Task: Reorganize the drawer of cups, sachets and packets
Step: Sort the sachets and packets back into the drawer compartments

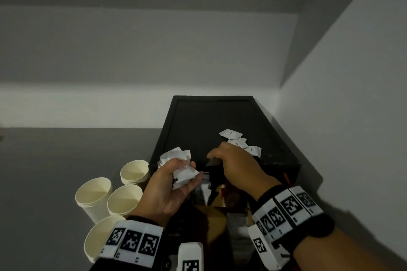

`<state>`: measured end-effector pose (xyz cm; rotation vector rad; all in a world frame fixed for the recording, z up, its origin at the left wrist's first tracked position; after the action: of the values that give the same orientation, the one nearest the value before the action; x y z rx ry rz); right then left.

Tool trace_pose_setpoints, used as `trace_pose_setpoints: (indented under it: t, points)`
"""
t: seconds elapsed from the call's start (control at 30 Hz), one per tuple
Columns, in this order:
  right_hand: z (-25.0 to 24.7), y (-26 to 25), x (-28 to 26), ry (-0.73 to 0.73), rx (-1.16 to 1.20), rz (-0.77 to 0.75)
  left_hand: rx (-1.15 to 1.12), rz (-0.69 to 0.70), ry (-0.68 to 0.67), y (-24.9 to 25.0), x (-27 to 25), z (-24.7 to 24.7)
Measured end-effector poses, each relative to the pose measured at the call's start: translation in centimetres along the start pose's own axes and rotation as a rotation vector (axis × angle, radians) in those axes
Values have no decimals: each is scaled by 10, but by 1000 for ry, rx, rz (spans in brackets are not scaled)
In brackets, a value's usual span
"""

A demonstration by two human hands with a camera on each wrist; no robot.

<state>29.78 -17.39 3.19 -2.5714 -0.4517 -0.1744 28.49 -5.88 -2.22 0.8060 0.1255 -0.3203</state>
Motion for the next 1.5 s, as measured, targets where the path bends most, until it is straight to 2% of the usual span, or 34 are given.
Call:
trace_pose_setpoints:
  t: [0.07, 0.13, 0.2, 0.27, 0.47, 0.57, 0.73, 0.9, 1.07, 1.23, 1.33, 1.5]
  points:
    - [-13, -6, -8, 18, 129, -17, 36, -12, -9, -3, 2, 0]
    - [-18, -18, -16, -66, 220, -27, 85, -47, -45, -9, 2, 3]
    - [-21, -30, -24, -163, 294, -22, 140, -133, -123, -22, -3, 13]
    - [-27, -41, -29, -187, 344, -34, 181, -218, -186, -35, -9, 22]
    - [-26, -41, -33, -65, 332, -49, 207, -313, -337, -55, -25, 42]
    - [-26, -28, -40, 9, 345, 3, 242, -357, -438, -60, -34, 47]
    - [-6, -17, -53, -199, 429, 72, 344, -385, -503, -71, -41, 48]
    - [3, -14, -69, -369, 395, 136, 581, -347, -518, -82, -43, 50]
    - [14, -12, -75, -427, 268, 137, 707, -461, -575, -108, -53, 53]
    - [32, -5, -85, -415, 291, 172, 742, -569, -446, -126, -42, 19]
    - [41, 12, -92, -422, 209, 215, 845, -619, -352, -124, -42, 2]
    - [43, 42, -105, -431, 207, 343, 857, -609, -6, -126, -15, -31]
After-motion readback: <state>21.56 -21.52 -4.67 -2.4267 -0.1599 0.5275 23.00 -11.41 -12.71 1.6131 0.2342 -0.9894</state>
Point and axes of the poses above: each hand's wrist, its own x-axis towards the middle knuckle, its own z-axis out of the palm, y = z × x, the point moved 10 cm from there along x, towards the middle knuckle, and after that the axes turned 8 degrees about x, right-handed, at the moved point
